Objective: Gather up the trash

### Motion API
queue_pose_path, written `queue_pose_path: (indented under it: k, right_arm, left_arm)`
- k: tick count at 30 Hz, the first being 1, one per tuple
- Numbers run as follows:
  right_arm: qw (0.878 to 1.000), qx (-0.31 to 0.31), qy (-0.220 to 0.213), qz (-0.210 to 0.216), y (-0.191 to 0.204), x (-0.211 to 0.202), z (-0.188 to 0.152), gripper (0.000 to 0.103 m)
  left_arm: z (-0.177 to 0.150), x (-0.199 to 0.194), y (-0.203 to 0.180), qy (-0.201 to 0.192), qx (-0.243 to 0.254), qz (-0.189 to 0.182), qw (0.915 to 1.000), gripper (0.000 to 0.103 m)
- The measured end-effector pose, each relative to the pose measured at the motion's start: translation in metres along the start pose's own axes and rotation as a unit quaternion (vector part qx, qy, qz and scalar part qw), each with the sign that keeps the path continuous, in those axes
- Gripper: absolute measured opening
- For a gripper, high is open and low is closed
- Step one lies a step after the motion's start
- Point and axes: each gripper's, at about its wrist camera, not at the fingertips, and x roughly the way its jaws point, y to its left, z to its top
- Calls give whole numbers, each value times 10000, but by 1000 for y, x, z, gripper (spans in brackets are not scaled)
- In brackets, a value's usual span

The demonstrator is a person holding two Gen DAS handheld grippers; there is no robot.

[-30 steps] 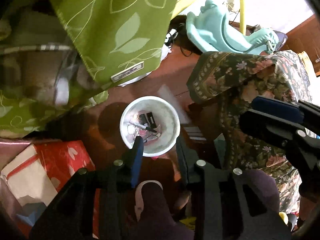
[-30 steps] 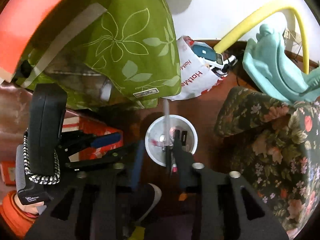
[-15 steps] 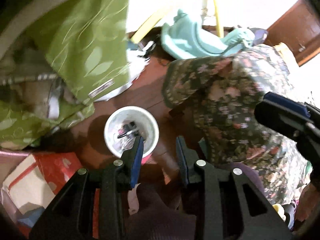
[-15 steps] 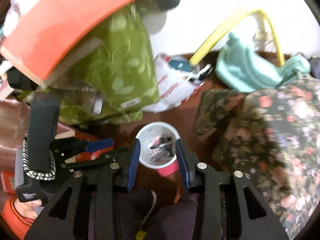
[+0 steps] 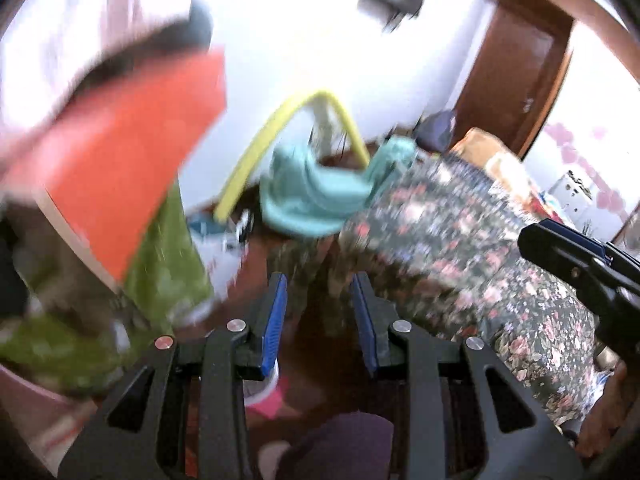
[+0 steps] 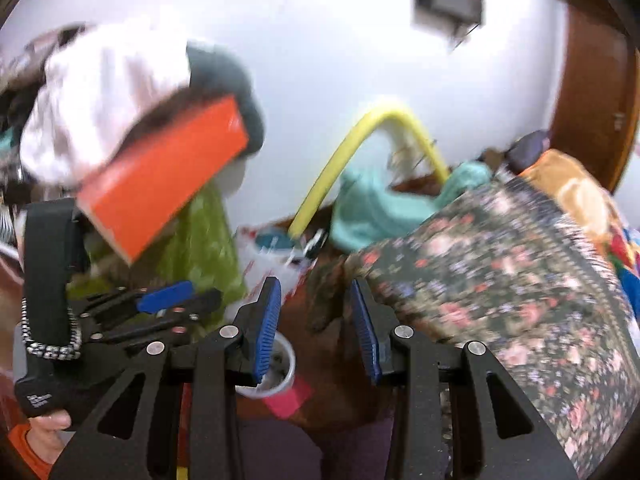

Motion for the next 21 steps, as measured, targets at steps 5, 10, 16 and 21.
queue_pose_path:
  k: [5, 10, 16, 21]
  right_arm:
    - [9963, 403, -665, -375, -6, -47, 5, 33]
    - [9905, 507, -1052, -723, -4, -72, 5, 57]
    - [9819, 646, -1306, -1208, 2, -86, 1, 95]
    - [9694, 801, -1510, -1761, 5, -94, -6, 103]
  left_arm:
    - [9, -47, -10, -719, 430, -104, 9964, 33]
    - [17, -79, -9, -1118, 543, -323, 9917, 46]
    - [24, -91, -10, -1184, 703, -486, 9893, 78]
    - [20, -98, -5, -1351, 584, -512, 9878, 92]
